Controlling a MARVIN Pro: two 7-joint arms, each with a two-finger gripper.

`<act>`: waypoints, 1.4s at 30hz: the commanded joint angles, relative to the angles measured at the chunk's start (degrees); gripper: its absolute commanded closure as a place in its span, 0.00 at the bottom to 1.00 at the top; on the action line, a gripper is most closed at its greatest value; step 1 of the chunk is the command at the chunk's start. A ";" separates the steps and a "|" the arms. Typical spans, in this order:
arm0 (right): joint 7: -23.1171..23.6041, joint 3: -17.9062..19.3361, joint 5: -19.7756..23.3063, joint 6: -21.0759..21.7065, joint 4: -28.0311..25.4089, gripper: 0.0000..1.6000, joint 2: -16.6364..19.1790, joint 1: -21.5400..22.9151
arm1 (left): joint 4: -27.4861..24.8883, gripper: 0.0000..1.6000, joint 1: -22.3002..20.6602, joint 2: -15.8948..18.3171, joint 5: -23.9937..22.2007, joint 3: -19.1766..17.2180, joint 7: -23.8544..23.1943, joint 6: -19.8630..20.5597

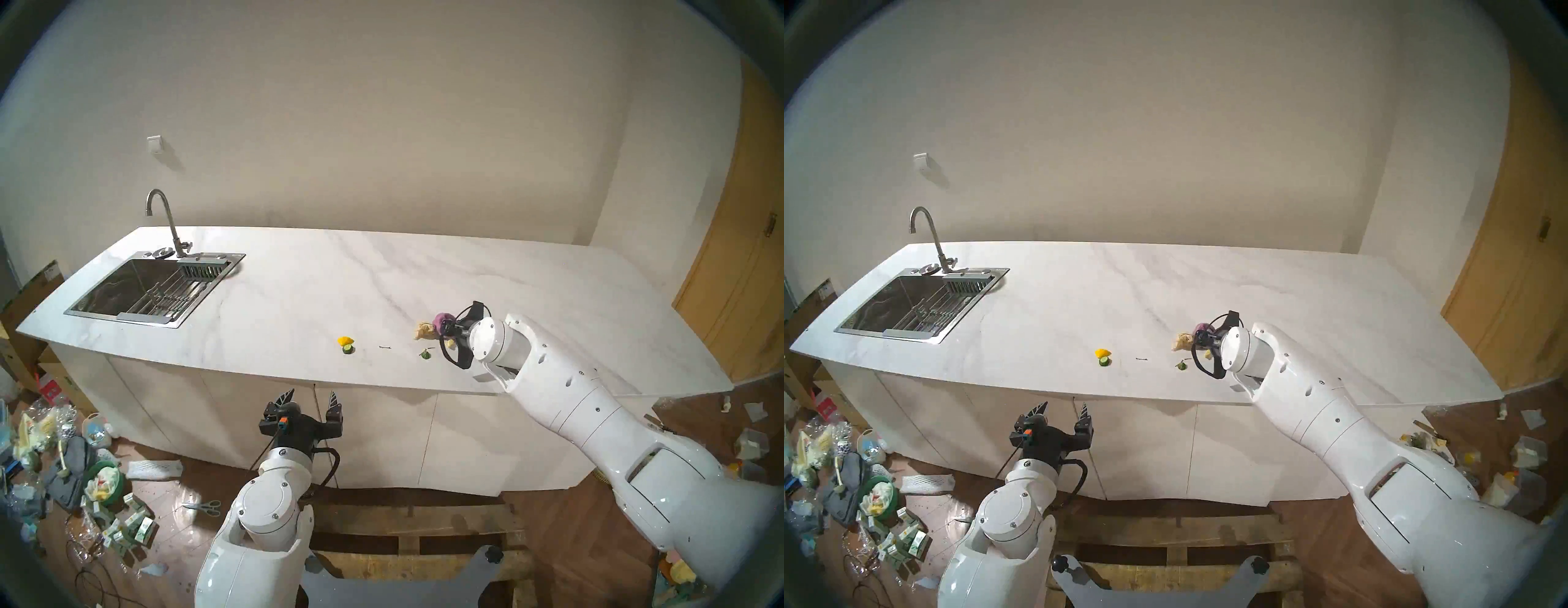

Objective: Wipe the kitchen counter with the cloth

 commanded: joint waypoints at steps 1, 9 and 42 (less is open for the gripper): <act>0.39 -1.20 0.99 1.77 -3.98 1.00 -4.39 -1.10 | -1.50 0.00 -0.35 -0.01 -0.03 0.11 -0.13 -0.38; -0.23 -2.47 2.02 3.87 -7.40 1.00 -8.57 -2.32 | -1.42 0.00 -0.39 0.00 -0.03 0.12 -0.10 -0.39; -4.69 1.47 2.23 6.59 -5.31 1.00 -11.81 6.64 | -1.47 0.00 -0.37 0.07 -0.09 0.17 -0.05 -0.40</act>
